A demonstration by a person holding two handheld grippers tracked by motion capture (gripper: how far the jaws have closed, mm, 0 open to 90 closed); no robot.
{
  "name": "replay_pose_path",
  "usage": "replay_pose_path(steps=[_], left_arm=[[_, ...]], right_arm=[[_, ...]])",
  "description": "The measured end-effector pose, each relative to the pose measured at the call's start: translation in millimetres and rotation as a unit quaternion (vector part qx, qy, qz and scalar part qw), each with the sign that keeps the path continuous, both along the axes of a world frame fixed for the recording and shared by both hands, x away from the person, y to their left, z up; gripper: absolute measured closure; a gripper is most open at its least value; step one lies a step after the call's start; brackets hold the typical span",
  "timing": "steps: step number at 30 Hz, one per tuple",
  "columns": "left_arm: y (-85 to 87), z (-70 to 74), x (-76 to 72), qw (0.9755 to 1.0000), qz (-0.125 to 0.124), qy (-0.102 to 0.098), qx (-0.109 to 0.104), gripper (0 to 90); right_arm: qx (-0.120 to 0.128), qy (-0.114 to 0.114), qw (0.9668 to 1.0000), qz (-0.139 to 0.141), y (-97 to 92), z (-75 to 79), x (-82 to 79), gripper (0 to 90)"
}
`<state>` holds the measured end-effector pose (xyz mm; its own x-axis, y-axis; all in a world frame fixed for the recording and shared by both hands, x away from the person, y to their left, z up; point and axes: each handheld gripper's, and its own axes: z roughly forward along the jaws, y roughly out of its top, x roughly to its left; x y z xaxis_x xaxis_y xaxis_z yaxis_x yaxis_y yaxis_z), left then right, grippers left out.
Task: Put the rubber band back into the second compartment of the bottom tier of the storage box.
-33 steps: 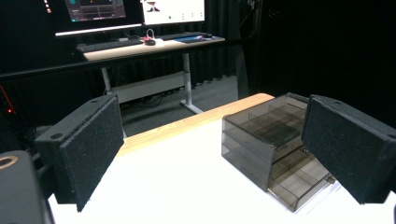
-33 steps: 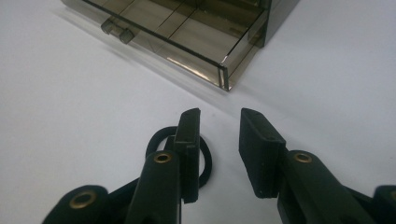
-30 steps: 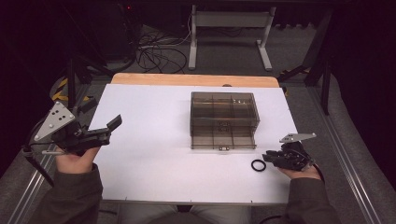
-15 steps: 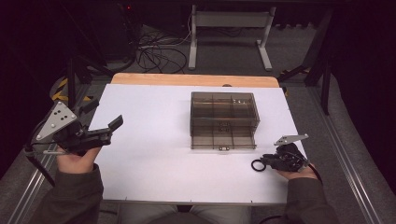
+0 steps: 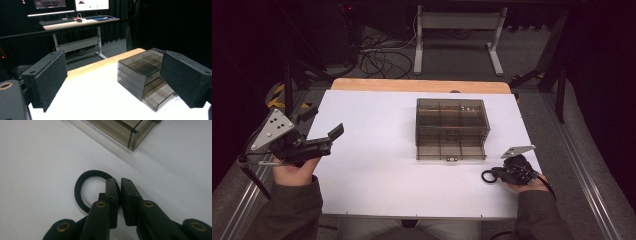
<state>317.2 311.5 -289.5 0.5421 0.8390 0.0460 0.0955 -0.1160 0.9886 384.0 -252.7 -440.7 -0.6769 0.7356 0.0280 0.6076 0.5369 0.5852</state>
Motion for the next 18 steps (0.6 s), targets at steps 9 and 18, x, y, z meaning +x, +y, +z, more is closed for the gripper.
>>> replay_pose_path(steps=[9,18], left_arm=[[-0.5,-0.7,0.8,1.0,-0.001,0.001,-0.001,8.4],[-0.6,-1.4,1.7,1.0,-0.001,0.003,0.001,8.4]], right_arm=[[0.017,-0.013,0.9998,0.005,1.1,5.2,-1.6,86.5],[0.039,-0.037,0.9985,0.009,4.3,13.0,-3.1,86.5]])
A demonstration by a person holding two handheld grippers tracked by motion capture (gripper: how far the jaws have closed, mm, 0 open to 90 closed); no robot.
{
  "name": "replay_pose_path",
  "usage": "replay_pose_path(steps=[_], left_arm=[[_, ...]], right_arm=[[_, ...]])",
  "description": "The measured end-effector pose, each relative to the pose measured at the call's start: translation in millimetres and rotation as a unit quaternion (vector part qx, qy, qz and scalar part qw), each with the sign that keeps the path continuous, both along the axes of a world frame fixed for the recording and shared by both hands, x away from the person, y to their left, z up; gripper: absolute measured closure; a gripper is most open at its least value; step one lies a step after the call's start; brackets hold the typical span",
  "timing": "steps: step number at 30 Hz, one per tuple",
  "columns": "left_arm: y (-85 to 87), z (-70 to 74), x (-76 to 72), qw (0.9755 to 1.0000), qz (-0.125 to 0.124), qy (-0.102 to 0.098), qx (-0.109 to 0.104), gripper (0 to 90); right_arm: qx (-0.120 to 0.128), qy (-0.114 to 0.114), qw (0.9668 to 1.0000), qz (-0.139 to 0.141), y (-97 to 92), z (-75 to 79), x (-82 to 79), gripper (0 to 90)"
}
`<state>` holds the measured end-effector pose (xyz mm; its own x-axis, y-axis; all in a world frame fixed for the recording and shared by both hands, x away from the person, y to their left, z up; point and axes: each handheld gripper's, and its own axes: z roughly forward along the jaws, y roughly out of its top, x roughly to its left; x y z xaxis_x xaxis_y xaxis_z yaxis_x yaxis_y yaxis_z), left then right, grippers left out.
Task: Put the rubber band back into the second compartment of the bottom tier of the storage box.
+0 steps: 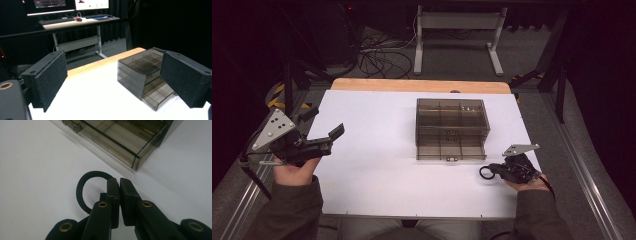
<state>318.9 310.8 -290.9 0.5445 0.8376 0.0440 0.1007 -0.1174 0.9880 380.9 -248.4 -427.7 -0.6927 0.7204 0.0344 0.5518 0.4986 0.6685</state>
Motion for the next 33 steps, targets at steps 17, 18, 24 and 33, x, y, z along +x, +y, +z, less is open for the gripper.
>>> replay_pose_path(steps=[17,18,24,33], left_arm=[[-0.8,-1.7,1.7,1.0,0.001,0.005,-0.001,7.7],[-1.1,-2.0,2.0,1.0,0.001,0.005,-0.002,7.6],[-2.8,-2.5,2.3,1.0,0.0,0.006,-0.001,7.4],[-3.3,-2.6,2.2,1.0,0.002,0.005,-0.001,6.9]], right_arm=[[0.039,-0.044,0.9982,-0.01,6.2,17.4,1.8,86.5],[0.038,-0.046,0.9982,-0.008,7.3,18.3,2.1,86.5],[0.043,-0.058,0.9974,-0.003,15.7,22.8,4.5,86.5],[0.049,-0.068,0.9964,0.005,26.6,26.1,10.3,86.6]])
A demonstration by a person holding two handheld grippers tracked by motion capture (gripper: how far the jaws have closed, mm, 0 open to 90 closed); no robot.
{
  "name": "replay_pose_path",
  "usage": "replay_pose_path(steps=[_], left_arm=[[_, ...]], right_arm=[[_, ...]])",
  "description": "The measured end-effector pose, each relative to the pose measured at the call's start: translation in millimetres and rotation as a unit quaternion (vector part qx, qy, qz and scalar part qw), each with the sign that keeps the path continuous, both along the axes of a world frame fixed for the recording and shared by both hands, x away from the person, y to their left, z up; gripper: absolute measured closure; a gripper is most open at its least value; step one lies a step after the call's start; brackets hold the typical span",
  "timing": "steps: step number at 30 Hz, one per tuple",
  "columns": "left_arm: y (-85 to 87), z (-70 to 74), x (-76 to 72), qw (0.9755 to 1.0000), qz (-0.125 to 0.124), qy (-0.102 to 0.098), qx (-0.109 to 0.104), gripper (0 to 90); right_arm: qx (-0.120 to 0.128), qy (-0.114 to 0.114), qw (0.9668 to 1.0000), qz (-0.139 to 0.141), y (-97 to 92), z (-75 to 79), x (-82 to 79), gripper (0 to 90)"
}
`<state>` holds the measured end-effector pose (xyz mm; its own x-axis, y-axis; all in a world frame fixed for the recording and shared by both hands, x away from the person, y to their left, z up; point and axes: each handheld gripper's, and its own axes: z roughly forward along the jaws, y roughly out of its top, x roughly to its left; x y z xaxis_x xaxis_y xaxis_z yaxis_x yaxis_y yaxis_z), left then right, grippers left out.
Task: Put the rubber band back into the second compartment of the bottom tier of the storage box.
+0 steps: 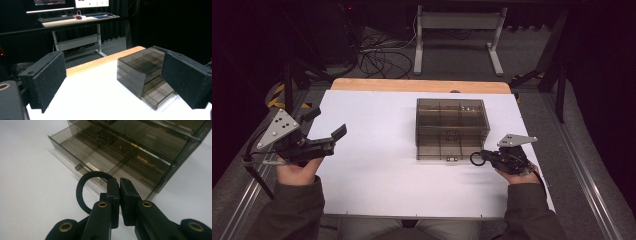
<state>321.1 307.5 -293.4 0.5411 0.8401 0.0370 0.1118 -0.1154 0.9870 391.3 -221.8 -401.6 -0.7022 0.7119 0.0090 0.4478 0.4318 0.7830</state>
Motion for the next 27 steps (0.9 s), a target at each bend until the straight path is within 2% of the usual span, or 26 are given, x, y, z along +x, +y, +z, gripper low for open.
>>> replay_pose_path(steps=[12,24,27], left_arm=[[-1.0,-0.5,0.5,1.0,-0.001,0.001,0.001,6.7],[-1.7,-0.9,0.8,1.0,-0.002,0.002,0.003,6.7],[-2.0,-0.9,0.8,1.0,-0.004,0.003,0.003,6.7]], right_arm=[[-0.002,-0.01,0.9998,0.014,23.2,0.7,11.3,86.5],[-0.006,-0.01,0.9997,0.021,47.1,-7.0,24.3,86.5],[0.002,-0.01,0.9998,0.018,50.8,-9.9,27.6,86.5]])
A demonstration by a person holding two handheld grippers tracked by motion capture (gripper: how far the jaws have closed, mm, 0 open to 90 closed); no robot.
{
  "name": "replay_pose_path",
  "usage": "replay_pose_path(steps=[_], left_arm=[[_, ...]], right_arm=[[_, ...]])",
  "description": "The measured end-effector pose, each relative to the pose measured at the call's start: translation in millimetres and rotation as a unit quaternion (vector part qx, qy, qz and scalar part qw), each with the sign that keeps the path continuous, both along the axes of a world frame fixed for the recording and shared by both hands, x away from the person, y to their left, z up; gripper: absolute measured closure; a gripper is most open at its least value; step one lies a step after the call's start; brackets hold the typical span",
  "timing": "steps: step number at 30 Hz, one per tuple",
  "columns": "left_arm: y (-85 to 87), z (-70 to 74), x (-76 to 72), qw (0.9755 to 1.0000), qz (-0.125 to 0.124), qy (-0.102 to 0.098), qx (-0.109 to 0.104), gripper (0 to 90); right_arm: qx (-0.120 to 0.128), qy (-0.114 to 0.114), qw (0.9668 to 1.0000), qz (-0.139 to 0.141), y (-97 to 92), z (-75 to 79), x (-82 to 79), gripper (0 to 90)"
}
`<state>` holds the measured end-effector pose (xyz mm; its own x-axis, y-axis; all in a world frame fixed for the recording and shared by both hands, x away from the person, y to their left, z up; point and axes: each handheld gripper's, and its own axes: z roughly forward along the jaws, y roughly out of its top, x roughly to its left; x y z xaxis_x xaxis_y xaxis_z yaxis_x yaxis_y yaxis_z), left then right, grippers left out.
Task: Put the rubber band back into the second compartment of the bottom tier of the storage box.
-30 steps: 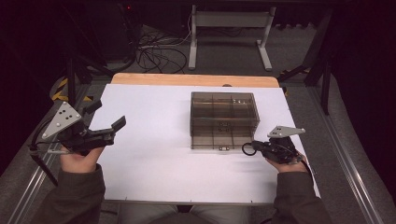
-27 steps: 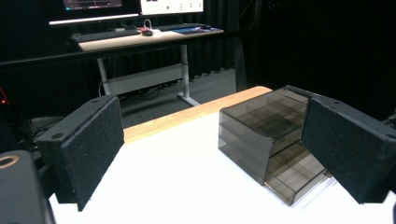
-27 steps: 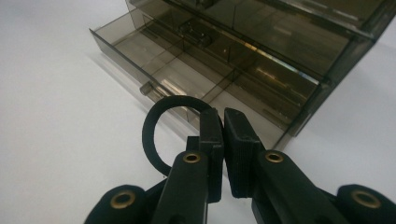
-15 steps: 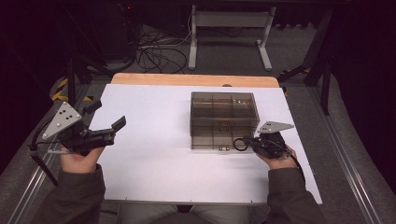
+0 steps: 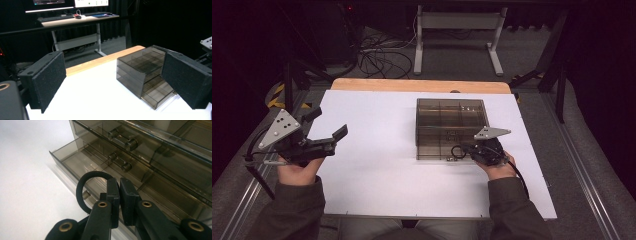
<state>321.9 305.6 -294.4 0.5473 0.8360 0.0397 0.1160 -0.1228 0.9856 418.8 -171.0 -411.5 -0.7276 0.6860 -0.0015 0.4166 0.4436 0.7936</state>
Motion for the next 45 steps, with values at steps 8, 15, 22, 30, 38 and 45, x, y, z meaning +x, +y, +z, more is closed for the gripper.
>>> replay_pose_path(steps=[8,15,22,30,38,45], left_arm=[[-1.3,0.0,0.2,1.0,-0.002,0.001,0.004,6.7],[-1.1,0.0,0.2,1.0,-0.001,0.002,0.005,6.8],[-1.6,0.4,-0.5,1.0,-0.002,0.0,0.002,6.8],[-1.4,0.0,-0.1,1.0,0.0,0.0,0.005,6.8],[-2.1,-0.1,-0.2,1.0,-0.002,0.001,0.004,6.9],[-2.1,-0.8,0.5,1.0,-0.001,0.002,0.004,6.8]], right_arm=[[0.016,0.008,0.9998,-0.01,3.8,-6.7,7.6,86.5],[0.016,0.021,0.9995,-0.017,7.9,-13.6,13.6,86.5],[0.015,0.024,0.9993,-0.023,10.9,-18.1,17.0,86.4],[0.014,0.028,0.9991,-0.028,13.2,-22.7,21.1,86.4],[0.013,0.027,0.999,-0.033,15.0,-24.5,23.1,86.4],[0.01,0.027,0.999,-0.034,17.2,-26.8,24.8,86.4]])
